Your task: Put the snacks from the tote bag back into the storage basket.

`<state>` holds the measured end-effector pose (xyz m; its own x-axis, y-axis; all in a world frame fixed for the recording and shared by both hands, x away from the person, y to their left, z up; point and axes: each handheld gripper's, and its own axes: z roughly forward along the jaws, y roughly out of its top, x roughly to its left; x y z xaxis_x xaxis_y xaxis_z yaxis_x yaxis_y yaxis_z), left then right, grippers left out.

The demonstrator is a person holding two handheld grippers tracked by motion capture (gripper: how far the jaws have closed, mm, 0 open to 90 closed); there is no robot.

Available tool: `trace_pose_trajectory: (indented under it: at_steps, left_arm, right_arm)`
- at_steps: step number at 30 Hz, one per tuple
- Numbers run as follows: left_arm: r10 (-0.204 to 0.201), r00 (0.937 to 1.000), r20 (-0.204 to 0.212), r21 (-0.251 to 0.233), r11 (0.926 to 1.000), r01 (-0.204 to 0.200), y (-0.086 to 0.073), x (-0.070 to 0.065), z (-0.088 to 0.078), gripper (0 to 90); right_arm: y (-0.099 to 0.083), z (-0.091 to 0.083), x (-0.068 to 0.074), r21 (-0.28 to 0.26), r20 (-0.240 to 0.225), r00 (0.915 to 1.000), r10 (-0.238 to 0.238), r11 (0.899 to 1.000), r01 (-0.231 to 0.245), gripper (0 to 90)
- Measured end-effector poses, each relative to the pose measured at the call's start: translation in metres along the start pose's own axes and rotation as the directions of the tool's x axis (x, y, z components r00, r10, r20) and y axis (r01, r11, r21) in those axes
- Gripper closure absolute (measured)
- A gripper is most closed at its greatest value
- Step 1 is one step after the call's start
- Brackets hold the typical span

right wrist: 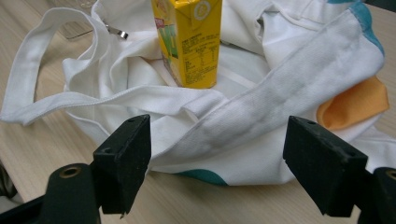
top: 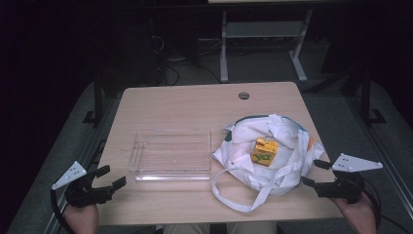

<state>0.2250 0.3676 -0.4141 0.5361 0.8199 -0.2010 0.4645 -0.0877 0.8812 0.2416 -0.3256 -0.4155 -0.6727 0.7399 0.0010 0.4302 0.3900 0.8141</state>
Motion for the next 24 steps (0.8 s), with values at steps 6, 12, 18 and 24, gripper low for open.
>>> trace_pose_trajectory:
  at_steps: [6, 12, 18, 24]
  left_arm:
    - [0.001, 1.0, -0.001, -0.004, 1.0, -0.001, 0.0, -0.001, 0.0, 12.6]
    - [0.002, 1.0, 0.004, 0.001, 1.0, -0.002, 0.0, 0.001, 0.002, 12.7]
    - [-0.008, 1.0, 0.003, -0.01, 0.9999, 0.008, -0.002, 0.002, -0.001, 12.7]
    - [-0.024, 0.9997, 0.003, -0.017, 0.9996, 0.024, -0.002, 0.003, 0.0, 12.7]
  right_arm:
    - [0.003, 0.003, 0.003, -0.005, -0.028, 0.9995, -0.013, 1.0, 0.013, 23.0]
    - [0.019, 0.011, 0.006, -0.005, -0.07, 0.9974, -0.016, 1.0, 0.016, 22.4]
    - [0.033, 0.018, 0.005, 0.023, -0.083, 0.996, -0.034, 0.999, 0.036, 21.2]
    - [0.051, 0.023, 0.003, 0.048, -0.101, 0.9926, -0.068, 0.996, 0.073, 20.5]
